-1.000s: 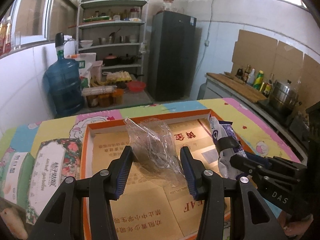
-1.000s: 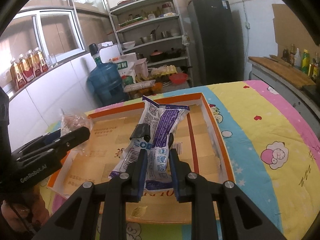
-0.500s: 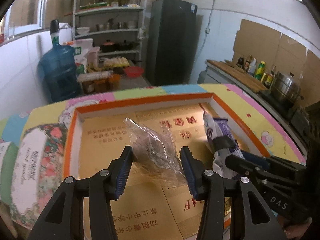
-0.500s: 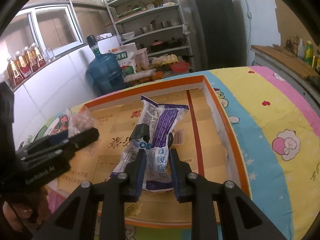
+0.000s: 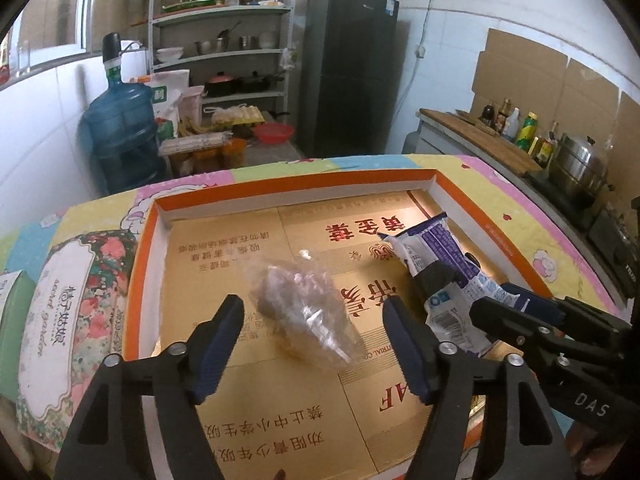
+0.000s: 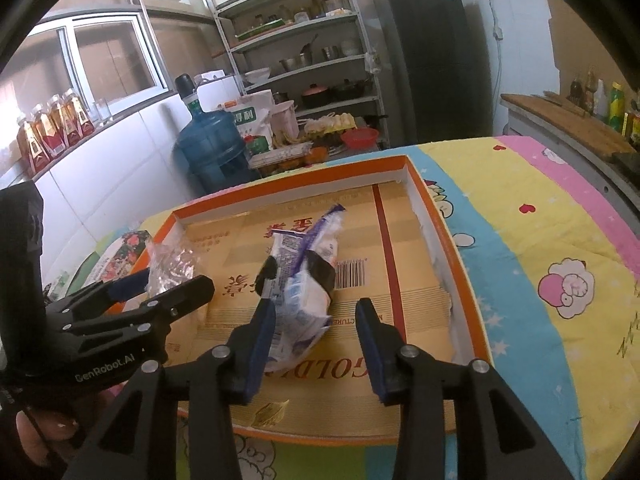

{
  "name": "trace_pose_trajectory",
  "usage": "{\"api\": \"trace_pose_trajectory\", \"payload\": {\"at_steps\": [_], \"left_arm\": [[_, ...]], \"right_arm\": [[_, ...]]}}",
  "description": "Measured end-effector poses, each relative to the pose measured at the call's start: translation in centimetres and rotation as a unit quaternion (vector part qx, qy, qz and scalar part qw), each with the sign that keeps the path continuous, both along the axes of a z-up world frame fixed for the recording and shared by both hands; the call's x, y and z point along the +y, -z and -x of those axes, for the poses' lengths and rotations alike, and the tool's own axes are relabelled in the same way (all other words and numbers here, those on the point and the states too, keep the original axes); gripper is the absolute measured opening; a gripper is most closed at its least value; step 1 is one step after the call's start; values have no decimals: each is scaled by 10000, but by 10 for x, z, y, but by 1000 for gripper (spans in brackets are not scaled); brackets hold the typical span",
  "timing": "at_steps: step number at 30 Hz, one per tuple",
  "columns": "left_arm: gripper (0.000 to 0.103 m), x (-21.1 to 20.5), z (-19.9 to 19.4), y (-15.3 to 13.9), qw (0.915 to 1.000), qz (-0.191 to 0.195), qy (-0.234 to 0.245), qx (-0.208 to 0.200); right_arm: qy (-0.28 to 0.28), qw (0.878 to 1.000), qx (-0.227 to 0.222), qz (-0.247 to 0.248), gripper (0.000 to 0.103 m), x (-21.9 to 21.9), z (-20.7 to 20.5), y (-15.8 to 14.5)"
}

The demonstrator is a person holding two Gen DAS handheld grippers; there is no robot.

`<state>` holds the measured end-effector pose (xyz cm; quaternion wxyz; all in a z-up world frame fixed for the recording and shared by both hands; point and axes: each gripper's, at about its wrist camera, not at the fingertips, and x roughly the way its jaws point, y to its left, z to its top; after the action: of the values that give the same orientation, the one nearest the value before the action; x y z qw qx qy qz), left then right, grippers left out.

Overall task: Organize soft objects
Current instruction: 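Release the bread roll and snack packet into the tray with both grippers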

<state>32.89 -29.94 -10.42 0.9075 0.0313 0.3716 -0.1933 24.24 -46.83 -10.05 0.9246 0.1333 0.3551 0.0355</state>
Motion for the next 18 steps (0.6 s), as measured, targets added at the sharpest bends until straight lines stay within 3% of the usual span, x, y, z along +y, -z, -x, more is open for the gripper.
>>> {"api": "trace_pose_trajectory", "payload": {"at_steps": [7,14,18], "left_arm": [[76,6,12,-8,9999,79,45,-143],[76,13,38,-27,9979,75,235,-606],[76,21,50,-36,9972,312,305,-611]], "right_arm": [[93,9997,-182,99,42,1,17,-11],[273,9977,-541,312,42,6,44,-28],[313,9969,-650,324,42,12,57,-34]]}}
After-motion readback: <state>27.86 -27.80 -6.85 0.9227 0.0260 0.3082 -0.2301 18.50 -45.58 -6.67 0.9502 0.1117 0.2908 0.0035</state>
